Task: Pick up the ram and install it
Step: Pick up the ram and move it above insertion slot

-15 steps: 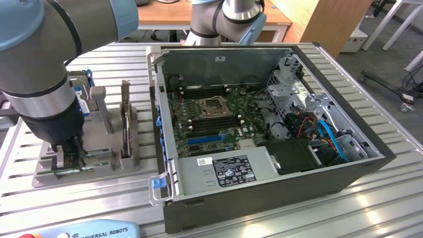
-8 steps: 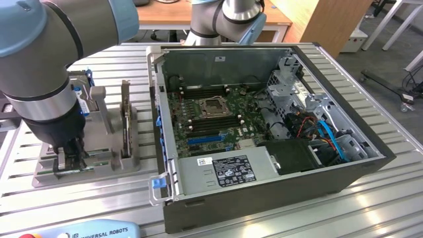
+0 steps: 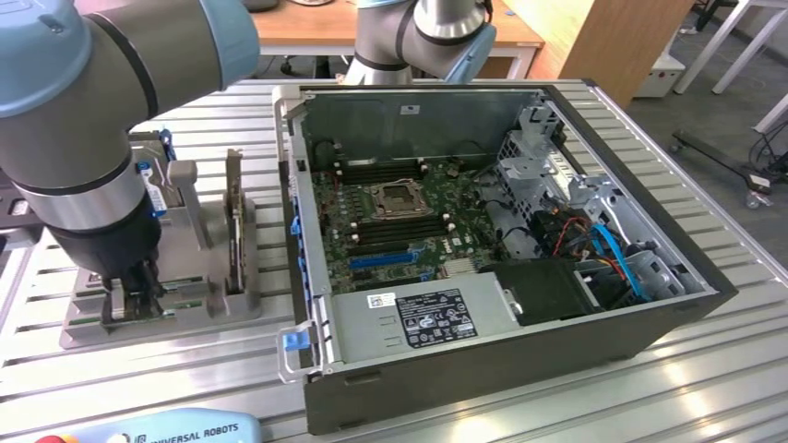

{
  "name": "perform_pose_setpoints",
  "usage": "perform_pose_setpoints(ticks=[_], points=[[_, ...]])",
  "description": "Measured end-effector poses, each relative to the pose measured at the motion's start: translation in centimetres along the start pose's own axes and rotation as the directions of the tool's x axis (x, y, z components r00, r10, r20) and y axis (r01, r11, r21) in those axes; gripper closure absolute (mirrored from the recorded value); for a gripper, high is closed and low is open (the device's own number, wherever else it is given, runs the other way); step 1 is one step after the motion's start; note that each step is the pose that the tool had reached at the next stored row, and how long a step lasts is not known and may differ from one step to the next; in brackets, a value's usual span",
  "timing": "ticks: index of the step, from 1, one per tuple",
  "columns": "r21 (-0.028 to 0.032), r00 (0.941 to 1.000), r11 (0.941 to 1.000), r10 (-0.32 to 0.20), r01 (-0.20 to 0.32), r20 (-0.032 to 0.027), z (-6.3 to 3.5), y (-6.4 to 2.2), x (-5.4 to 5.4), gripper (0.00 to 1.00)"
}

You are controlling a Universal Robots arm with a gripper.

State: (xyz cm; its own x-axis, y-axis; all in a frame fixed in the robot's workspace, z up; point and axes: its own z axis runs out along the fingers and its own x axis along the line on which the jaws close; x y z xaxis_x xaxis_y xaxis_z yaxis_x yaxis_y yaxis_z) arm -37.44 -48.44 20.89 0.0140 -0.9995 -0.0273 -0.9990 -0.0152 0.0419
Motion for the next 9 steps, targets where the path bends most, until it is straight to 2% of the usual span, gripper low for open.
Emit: perform_pose_setpoints(ticks=[9], points=[[0.0,1.0,1.0,-0.001,0.001,0.0,0.25,-0.03,0.0,0.69]])
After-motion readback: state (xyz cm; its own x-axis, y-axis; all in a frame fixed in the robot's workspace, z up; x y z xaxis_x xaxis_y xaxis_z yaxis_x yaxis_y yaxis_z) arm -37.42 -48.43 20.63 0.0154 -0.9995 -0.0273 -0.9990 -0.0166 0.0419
